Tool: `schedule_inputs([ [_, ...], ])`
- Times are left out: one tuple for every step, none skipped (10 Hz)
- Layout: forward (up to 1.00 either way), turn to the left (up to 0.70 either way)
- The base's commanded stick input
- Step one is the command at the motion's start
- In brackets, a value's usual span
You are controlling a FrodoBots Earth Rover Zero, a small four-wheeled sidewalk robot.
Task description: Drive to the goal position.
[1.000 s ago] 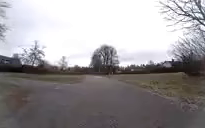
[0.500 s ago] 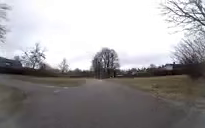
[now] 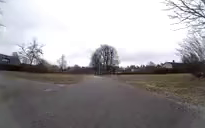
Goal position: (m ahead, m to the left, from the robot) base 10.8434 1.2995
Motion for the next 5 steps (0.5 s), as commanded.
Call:
schedule_inputs([
  [1.00, 0.00],
  [1.00, 0.00],
  [1.00, 0.00],
  [1.00, 0.00],
  [1.00, 0.04],
])
